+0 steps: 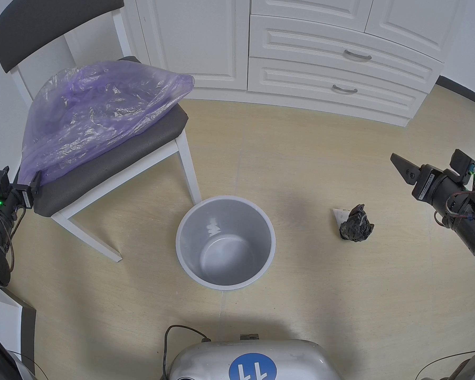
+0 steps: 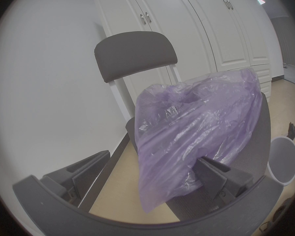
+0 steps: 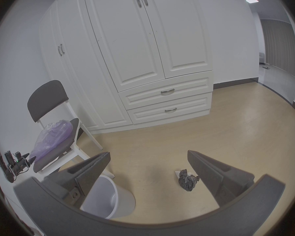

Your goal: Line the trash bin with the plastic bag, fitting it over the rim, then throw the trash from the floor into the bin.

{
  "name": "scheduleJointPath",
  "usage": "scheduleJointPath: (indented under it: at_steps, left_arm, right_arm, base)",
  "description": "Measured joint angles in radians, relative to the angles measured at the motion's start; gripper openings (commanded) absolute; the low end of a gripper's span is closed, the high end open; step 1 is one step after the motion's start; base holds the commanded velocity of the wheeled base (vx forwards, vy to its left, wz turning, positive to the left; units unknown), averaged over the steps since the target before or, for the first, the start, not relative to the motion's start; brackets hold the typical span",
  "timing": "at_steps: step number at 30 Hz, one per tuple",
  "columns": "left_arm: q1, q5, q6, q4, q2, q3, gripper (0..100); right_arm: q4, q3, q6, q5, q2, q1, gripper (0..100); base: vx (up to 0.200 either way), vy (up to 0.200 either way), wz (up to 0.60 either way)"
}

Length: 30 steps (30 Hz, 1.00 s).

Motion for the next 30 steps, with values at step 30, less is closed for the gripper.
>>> scheduleJointPath:
  at_steps: [30]
  left_arm:
    - [0.02,0.011,-0.01,0.0,-0.093,-0.057,100]
  right_arm:
    - [-0.009,0.003,0.0,0.0,-0.005,0.013,100]
  base:
    - [0.0,0.0,0.0]
